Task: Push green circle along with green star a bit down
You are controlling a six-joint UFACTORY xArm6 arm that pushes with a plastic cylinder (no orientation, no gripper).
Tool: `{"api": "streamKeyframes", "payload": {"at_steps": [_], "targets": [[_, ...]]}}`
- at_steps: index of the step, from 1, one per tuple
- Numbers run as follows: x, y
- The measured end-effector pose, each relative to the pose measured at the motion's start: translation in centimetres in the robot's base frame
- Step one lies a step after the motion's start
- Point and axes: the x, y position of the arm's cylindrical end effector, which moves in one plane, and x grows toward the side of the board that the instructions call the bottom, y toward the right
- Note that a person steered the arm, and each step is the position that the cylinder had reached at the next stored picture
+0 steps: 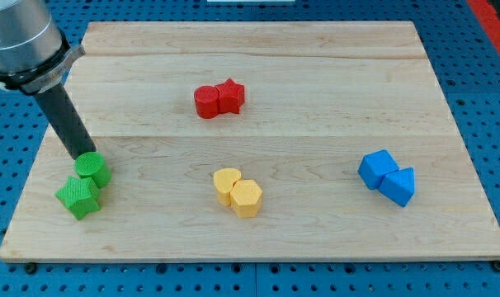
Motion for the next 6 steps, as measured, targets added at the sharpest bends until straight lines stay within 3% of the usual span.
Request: {"api": "streamKeyframes", "payload": {"at_steps": [3, 5, 6], "targets": [[-2.8, 1.4], [-1.7, 5.3], [0.4, 3.0]]}}
